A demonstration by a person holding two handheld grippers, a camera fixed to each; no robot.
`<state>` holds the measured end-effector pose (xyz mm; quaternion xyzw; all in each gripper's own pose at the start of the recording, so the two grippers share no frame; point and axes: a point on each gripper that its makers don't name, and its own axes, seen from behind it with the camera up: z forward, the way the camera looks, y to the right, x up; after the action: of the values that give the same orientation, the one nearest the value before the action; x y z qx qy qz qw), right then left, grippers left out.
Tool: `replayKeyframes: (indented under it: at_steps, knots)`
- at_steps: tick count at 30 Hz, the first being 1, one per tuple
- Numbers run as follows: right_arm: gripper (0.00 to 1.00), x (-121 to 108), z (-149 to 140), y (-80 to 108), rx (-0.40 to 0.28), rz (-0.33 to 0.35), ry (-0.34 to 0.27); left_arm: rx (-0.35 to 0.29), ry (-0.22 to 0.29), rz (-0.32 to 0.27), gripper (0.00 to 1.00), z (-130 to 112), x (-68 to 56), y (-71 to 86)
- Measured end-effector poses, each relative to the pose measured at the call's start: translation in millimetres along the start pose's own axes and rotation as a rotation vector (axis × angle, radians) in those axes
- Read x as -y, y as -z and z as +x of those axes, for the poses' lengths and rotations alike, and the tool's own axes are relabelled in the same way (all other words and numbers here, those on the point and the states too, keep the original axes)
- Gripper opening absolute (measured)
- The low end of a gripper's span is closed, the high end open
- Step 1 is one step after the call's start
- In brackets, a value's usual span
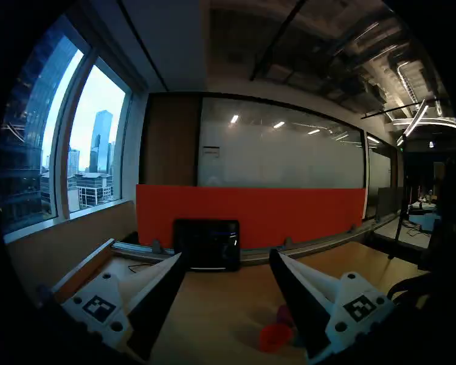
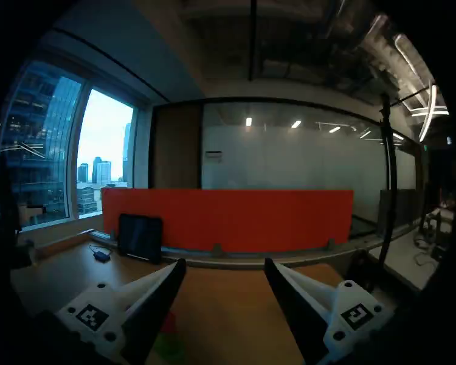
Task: Pour water
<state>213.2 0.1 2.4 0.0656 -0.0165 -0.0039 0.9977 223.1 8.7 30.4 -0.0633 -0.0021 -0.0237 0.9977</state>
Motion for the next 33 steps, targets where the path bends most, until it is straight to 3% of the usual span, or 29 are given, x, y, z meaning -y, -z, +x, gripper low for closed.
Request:
replayKeyframes:
  at_steps: [8,20,33]
  knots:
    - [1.00,5,26,-2.0,0.001,0.030,-0.001,0.014,-0.012,-0.057,0.97,24,-14.4,-5.8]
    - [1.00,17,32,-9.5,0.009,0.085,0.020,0.017,-0.038,-0.121,0.97,38,-27.2,-12.5]
    - [1.00,60,42,0.7,-0.001,0.304,0.049,0.056,-0.058,-0.278,0.97,26,-60.6,-9.8]
